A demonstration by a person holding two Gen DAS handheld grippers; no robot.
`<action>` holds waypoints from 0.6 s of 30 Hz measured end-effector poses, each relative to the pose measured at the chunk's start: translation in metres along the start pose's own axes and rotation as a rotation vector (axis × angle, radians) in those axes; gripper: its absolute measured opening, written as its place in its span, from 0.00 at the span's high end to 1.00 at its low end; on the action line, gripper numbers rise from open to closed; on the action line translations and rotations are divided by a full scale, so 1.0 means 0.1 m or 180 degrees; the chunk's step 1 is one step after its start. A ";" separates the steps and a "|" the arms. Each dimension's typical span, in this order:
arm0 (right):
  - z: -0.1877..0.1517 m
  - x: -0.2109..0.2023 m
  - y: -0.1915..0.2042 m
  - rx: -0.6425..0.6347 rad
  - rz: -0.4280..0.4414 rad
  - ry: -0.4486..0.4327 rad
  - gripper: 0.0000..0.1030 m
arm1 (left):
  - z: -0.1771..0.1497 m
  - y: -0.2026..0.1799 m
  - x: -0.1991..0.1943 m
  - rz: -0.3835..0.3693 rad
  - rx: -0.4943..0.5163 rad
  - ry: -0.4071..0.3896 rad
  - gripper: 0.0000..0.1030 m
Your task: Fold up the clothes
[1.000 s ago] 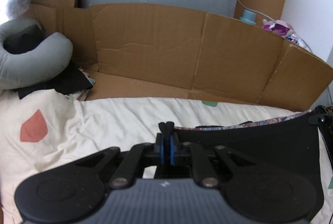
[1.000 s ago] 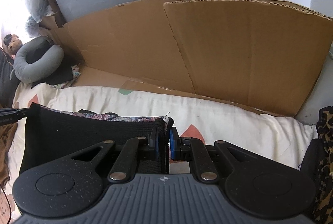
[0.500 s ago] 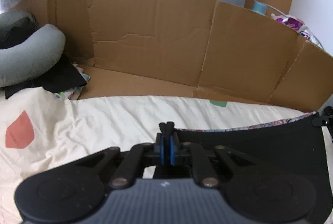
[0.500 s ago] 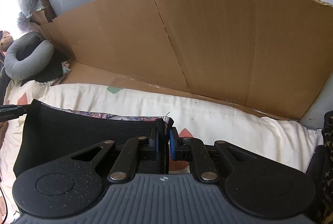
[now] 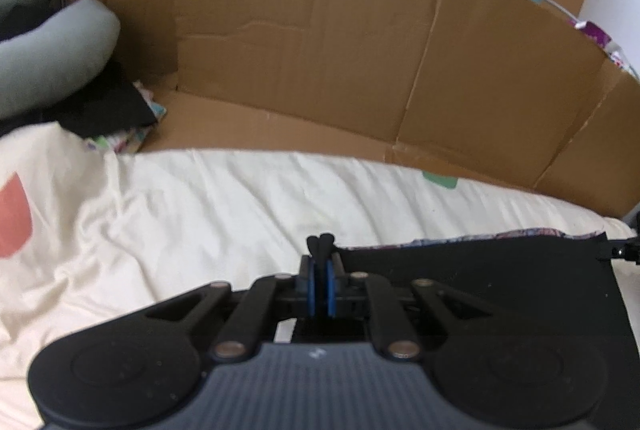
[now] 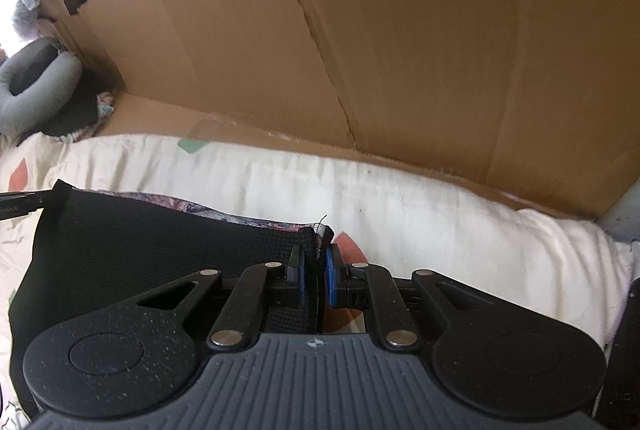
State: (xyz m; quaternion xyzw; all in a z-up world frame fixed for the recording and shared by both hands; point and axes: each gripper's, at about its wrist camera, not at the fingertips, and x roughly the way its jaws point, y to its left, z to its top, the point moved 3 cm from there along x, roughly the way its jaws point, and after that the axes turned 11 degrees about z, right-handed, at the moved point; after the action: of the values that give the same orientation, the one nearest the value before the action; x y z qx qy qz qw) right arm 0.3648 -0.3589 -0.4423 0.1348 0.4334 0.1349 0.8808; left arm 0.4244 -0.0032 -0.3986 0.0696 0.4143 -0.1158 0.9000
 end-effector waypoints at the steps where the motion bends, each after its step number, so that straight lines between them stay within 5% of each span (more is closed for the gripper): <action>1: -0.02 0.03 0.00 -0.0013 -0.0006 0.0025 0.92 | -0.02 -0.01 0.02 0.0002 0.0030 0.0006 0.94; 7: -0.12 0.22 0.09 -0.0230 -0.0133 0.0136 0.89 | -0.13 -0.06 0.18 0.0147 0.0127 0.0088 0.88; 13: -0.08 0.13 0.08 -0.0268 -0.0372 0.0100 0.70 | -0.10 0.08 0.01 0.0502 0.0068 0.0033 0.89; 18: 0.00 -0.12 0.26 -0.0380 -0.0332 -0.0099 0.70 | -0.02 0.00 -0.28 0.0406 0.0020 -0.0110 0.89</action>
State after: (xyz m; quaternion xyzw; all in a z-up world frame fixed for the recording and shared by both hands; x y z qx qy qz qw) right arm 0.3547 -0.3388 -0.4239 0.0613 0.4173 0.1123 0.8997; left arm 0.4048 0.0016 -0.3786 0.0967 0.3930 -0.0608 0.9124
